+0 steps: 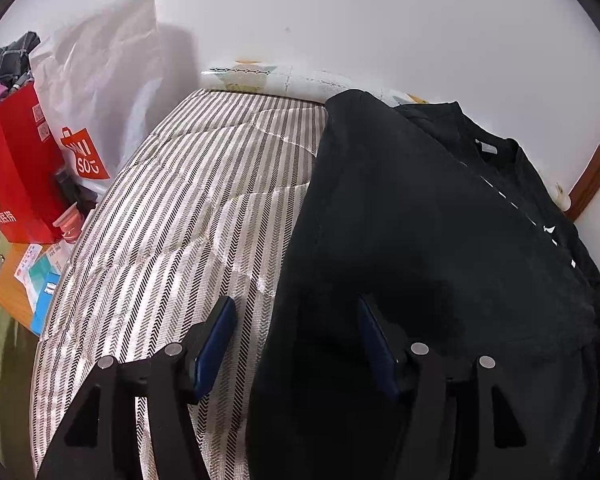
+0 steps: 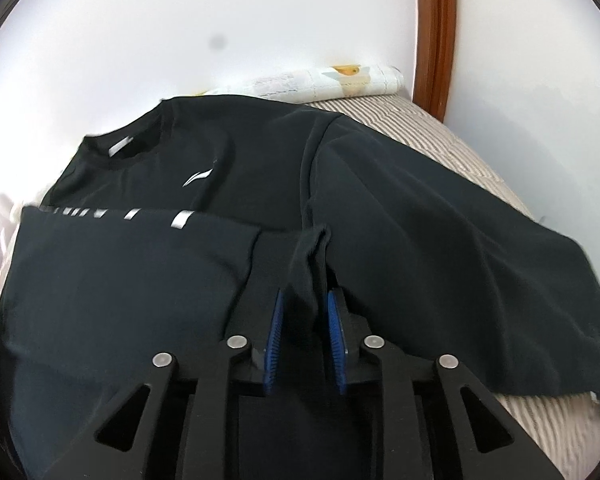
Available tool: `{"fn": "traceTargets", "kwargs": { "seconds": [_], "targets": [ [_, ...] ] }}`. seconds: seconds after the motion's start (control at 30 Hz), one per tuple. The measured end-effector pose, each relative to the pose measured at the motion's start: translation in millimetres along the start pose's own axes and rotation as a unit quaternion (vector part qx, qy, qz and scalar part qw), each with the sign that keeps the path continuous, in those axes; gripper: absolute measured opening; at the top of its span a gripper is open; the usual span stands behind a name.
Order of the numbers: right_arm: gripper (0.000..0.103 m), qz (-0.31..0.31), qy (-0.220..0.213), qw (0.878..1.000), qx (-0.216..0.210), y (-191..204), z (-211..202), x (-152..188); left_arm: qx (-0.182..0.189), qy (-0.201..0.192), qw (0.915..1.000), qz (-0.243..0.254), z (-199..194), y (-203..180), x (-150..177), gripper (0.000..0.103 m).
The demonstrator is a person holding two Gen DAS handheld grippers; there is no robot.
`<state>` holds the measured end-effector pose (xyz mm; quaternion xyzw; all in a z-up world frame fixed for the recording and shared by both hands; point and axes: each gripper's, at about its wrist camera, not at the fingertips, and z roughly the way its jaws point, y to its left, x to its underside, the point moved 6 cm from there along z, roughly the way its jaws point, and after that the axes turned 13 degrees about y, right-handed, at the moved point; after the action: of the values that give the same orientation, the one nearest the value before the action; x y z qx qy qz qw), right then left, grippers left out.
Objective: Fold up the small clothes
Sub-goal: 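Fold the held sleeve across the chest with the right gripper, release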
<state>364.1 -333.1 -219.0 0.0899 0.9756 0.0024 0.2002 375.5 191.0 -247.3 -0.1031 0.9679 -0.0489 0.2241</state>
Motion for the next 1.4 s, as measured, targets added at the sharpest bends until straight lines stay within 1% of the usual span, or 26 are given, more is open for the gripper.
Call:
{"fn": "traceTargets", "kwargs": {
  "seconds": [0.03, 0.1, 0.17, 0.27, 0.33, 0.4, 0.43, 0.5, 0.63, 0.7, 0.8, 0.93, 0.97, 1.0, 1.03, 1.07, 1.1, 1.2, 1.3, 1.37, 1.4],
  "targets": [
    [0.028, -0.008, -0.004, 1.000, 0.001, -0.4, -8.4, 6.8, -0.002, -0.001, 1.0000, 0.005, -0.1, -2.1, 0.9, 0.060],
    [0.042, -0.015, -0.018, 1.000, 0.005, -7.4, -25.8, 19.1, 0.000, -0.005, 0.9999, 0.010, -1.3, -5.4, 2.8, 0.060],
    [0.052, -0.007, -0.039, 0.999, 0.022, -26.6, -45.7, 32.5, 0.001, -0.008, 0.9999, 0.015, -2.1, -8.3, 5.2, 0.060],
    [0.059, 0.007, -0.053, 0.998, 0.044, -63.4, -65.3, 47.9, 0.000, -0.008, 0.9997, 0.021, -3.4, -10.3, 6.9, 0.060],
    [0.061, 0.021, -0.057, 0.995, 0.077, -100.3, -76.1, 60.2, 0.003, -0.002, 0.9997, 0.024, -4.0, -10.7, 7.1, 0.060],
    [0.067, 0.042, -0.056, 0.991, 0.110, -136.5, -81.1, 70.3, 0.005, 0.001, 0.9998, 0.019, -7.2, -10.3, 9.3, 0.060],
    [0.068, 0.056, -0.050, 0.990, 0.119, -156.7, -81.0, 77.2, 0.006, 0.003, 0.9998, 0.018, -9.7, -11.1, 11.6, 0.060],
    [0.069, 0.079, -0.031, 0.989, 0.120, -189.4, -74.9, 90.3, 0.007, 0.008, 0.9998, 0.018, -14.6, -13.5, 17.6, 0.061],
    [0.069, 0.096, -0.006, 0.989, 0.115, -223.7, -55.2, 106.3, 0.011, 0.014, 0.9994, 0.028, -26.7, -22.8, 35.2, 0.061],
    [0.069, 0.086, 0.004, 0.989, 0.122, -229.7, -43.5, 108.8, 0.003, 0.012, 0.9992, 0.038, -34.3, -28.2, 43.5, 0.061],
    [0.069, 0.061, -0.001, 0.986, 0.153, -230.0, -32.5, 102.0, -0.014, 0.010, 0.9985, 0.052, -44.7, -34.3, 53.7, 0.062],
    [0.069, 0.046, -0.011, 0.986, 0.160, -227.7, -24.1, 85.9, -0.031, 0.014, 0.9977, 0.059, -52.8, -38.6, 67.1, 0.062],
    [0.066, 0.046, -0.011, 0.986, 0.160, -229.1, -22.7, 84.7, -0.031, 0.016, 0.9976, 0.059, -54.3, -40.3, 70.6, 0.062],
    [0.048, 0.045, -0.015, 0.987, 0.153, -229.8, -21.0, 80.7, -0.032, 0.016, 0.9975, 0.060, -55.6, -41.9, 73.1, 0.062],
    [0.035, 0.040, -0.013, 0.989, 0.140, -228.9, -19.0, 77.0, -0.034, 0.018, 0.9974, 0.062, -56.9, -43.3, 76.0, 0.062],
    [0.017, 0.039, -0.013, 0.990, 0.137, -230.5, -20.3, 77.6, -0.035, 0.019, 0.9973, 0.062, -58.2, -44.8, 79.1, 0.062],
    [0.011, 0.042, -0.022, 0.989, 0.141, -233.2, -25.1, 74.6, -0.035, 0.021, 0.9973, 0.062, -59.5, -45.8, 81.7, 0.062],
    [0.009, 0.070, -0.059, 0.987, 0.131, -247.2, -53.5, 64.8, -0.024, 0.025, 0.9973, 0.064, -64.0, -48.4, 88.5, 0.062],
    [0.009, 0.127, -0.092, 0.982, 0.103, -271.9, -93.7, 46.9, -0.025, 0.026, 0.9973, 0.065, -66.9, -46.7, 95.5, 0.062],
    [0.009, 0.131, -0.109, 0.981, 0.088, -272.4, -114.1, 33.9, -0.018, 0.026, 0.9972, 0.067, -68.2, -47.5, 98.7, 0.062],
    [0.009, 0.124, -0.118, 0.981, 0.095, -268.0, -123.9, 28.0, -0.016, 0.025, 0.9972, 0.069, -69.4, -47.4, 100.1, 0.062]
  ]
}}
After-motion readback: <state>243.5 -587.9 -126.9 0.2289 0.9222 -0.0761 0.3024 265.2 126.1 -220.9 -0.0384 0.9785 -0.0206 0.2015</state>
